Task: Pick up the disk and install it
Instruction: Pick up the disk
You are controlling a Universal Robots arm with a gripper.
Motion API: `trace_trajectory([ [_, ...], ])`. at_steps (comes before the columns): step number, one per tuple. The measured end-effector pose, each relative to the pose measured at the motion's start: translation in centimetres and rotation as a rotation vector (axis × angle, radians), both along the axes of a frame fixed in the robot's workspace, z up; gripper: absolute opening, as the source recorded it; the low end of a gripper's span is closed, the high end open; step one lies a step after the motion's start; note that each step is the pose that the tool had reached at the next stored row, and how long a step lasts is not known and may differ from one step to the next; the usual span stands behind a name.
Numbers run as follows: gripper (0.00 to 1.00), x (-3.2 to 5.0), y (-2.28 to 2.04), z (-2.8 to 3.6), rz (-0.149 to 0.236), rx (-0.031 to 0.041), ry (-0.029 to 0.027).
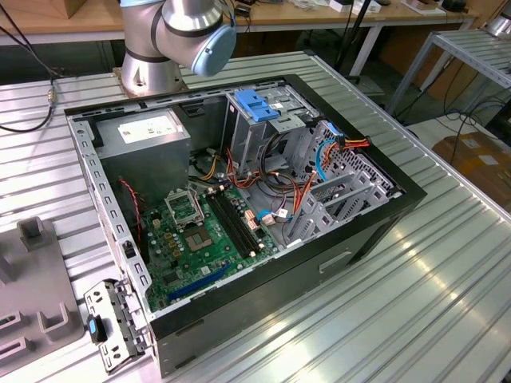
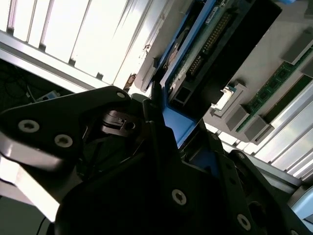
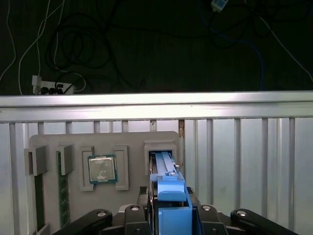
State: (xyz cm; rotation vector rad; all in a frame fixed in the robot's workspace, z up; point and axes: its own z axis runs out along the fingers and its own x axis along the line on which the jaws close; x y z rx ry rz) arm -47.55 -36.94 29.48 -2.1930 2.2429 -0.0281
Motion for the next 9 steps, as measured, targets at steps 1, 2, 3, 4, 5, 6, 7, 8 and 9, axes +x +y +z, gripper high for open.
trace_trajectory([
  [1, 0.41, 0.00, 0.00, -0.02, 0.000, 0.0000, 0.0000],
  [2, 0.41, -0.01, 0.01, -0.04, 0.000, 0.0000, 0.0000],
  [3, 0.41, -0.01, 0.01, -0.04, 0.000, -0.0001, 0.0001],
  [4, 0.39, -0.01, 0.02, -0.04, 0.000, -0.0001, -0.0001],
  [5, 0.37, -0.02, 0.04, -0.05, 0.000, -0.0004, -0.0017],
  [6, 0.37, -0.01, 0.05, -0.06, 0.000, -0.0008, -0.0034],
  [7, 0.37, -0.01, 0.06, -0.06, 0.000, -0.0010, -0.0040],
  [8, 0.37, 0.00, 0.07, -0.06, 0.000, -0.0011, -0.0041],
  [9, 0.37, 0.03, 0.08, -0.06, 0.001, -0.0011, -0.0042],
])
